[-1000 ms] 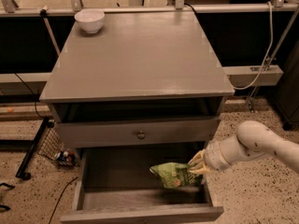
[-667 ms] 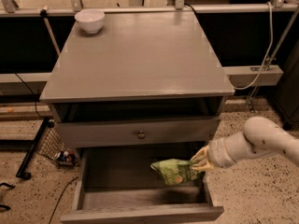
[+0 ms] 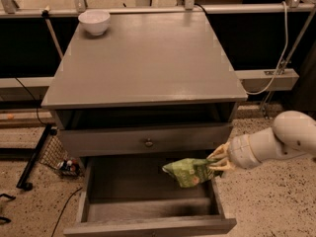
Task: Pick green jalapeno chip bag from middle drawer and place on counter
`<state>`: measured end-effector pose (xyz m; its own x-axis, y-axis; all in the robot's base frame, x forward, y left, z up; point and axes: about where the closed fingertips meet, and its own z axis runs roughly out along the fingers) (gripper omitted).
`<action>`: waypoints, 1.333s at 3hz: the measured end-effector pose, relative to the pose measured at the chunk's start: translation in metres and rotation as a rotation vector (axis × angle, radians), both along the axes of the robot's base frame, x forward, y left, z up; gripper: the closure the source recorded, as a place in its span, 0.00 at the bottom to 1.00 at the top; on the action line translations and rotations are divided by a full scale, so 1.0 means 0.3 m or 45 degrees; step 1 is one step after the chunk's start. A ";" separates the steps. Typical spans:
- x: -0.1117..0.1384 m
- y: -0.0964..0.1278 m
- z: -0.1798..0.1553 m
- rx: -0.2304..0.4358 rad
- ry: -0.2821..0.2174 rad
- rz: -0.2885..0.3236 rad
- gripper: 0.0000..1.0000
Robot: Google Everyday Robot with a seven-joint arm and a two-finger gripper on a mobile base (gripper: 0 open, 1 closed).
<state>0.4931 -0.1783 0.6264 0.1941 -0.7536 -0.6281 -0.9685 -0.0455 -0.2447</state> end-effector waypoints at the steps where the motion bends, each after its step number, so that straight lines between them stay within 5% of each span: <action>1: 0.022 -0.018 0.137 -0.027 -0.076 0.007 1.00; 2: 0.022 -0.018 0.137 -0.027 -0.076 0.007 1.00; 4: 0.049 -0.044 0.346 -0.077 -0.256 0.018 1.00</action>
Offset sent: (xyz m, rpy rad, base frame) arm 0.0057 -0.0052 0.0370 -0.0188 -0.0536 0.0048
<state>0.5079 -0.1915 0.7302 0.3215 -0.7852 -0.5293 -0.8997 -0.0790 -0.4293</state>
